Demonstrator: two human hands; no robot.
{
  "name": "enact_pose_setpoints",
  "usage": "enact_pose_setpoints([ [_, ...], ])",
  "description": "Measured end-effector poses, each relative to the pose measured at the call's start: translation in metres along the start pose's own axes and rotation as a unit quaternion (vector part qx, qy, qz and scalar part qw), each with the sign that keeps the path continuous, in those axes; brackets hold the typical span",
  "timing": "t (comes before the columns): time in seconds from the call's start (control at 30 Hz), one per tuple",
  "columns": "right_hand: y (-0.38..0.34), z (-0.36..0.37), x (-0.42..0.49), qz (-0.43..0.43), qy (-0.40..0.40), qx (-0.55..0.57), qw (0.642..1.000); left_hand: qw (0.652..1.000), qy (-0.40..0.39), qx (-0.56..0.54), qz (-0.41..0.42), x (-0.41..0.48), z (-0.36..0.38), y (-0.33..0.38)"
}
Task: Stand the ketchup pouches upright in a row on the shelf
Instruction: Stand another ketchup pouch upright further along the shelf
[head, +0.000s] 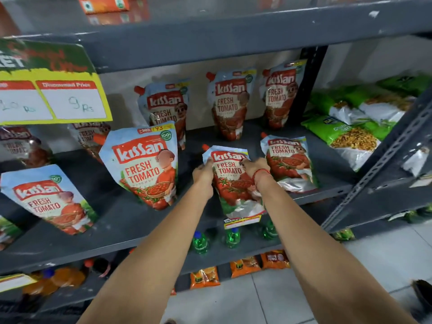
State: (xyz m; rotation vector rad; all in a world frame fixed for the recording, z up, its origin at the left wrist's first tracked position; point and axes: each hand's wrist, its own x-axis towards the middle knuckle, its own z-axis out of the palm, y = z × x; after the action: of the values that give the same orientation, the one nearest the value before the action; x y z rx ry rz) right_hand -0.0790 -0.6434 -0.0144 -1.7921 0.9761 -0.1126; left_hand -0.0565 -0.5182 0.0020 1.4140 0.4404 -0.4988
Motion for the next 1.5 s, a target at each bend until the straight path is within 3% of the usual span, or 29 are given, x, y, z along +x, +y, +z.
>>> enact_pose_setpoints([
  [0.17,-0.016,-0.019,-0.016,-0.007,0.002,0.154,0.988,0.994,0.008,-0.058,0.095,-0.011,0.003,0.013],
  [0.33,-0.043,-0.037,-0.026,-0.141,0.030,0.267,0.953,0.972,0.009,-0.059,0.226,-0.021,0.008,0.037],
  [0.5,-0.057,-0.051,-0.025,-0.218,0.004,0.361,0.906,0.959,-0.031,-0.061,0.276,-0.031,0.005,0.052],
  [0.73,-0.035,-0.046,-0.018,-0.239,-0.039,0.312,0.919,0.944,-0.002,0.053,0.326,-0.016,-0.011,0.029],
  [0.87,-0.034,-0.065,-0.009,-0.227,0.028,0.298,0.927,0.914,0.056,0.072,0.395,-0.044,-0.002,-0.004],
  [0.93,-0.024,-0.083,0.006,-0.216,0.119,0.196,0.949,0.889,0.076,0.091,0.442,-0.064,0.005,-0.033],
  [1.0,-0.007,-0.102,0.027,-0.158,0.192,0.005,0.969,0.865,-0.001,0.137,0.482,-0.073,0.012,-0.052],
  [1.07,0.008,-0.116,0.042,-0.059,0.182,-0.128,0.973,0.849,-0.111,0.217,0.468,-0.070,0.026,-0.054],
  [1.13,0.017,-0.125,0.047,0.010,0.130,-0.163,0.978,0.842,-0.157,0.301,0.419,-0.056,0.045,-0.048],
  [1.27,0.027,-0.131,0.053,0.078,0.068,-0.028,0.994,0.858,-0.163,0.401,0.276,-0.018,0.095,-0.037],
  [1.4,0.035,-0.136,0.055,0.104,0.060,0.054,0.991,0.948,-0.158,0.273,0.034,0.011,0.135,-0.030],
  [1.5,0.041,-0.138,0.059,0.105,0.047,0.147,0.982,0.976,-0.152,0.145,-0.051,0.023,0.144,-0.029],
])
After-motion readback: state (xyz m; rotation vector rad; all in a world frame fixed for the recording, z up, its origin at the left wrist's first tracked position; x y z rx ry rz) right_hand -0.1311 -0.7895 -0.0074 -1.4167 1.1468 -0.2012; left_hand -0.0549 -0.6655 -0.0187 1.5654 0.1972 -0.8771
